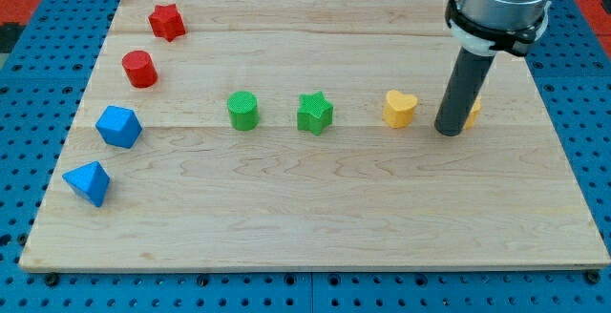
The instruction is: Slightly slide the green star to the left side of the yellow heart
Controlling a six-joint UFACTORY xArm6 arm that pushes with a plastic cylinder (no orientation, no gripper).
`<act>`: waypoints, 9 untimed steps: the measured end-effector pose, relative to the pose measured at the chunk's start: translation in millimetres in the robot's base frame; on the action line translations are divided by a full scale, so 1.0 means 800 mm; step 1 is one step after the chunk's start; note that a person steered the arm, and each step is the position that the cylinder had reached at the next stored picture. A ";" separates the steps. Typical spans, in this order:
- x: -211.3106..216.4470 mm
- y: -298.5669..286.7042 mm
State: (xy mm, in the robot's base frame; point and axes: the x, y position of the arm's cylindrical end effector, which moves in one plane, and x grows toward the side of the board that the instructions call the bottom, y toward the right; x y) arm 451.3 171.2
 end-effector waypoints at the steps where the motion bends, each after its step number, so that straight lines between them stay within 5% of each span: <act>1: 0.008 -0.007; 3: 0.082 -0.186; 5: 0.083 -0.286; 9: 0.001 -0.215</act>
State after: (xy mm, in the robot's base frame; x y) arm 451.7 -0.9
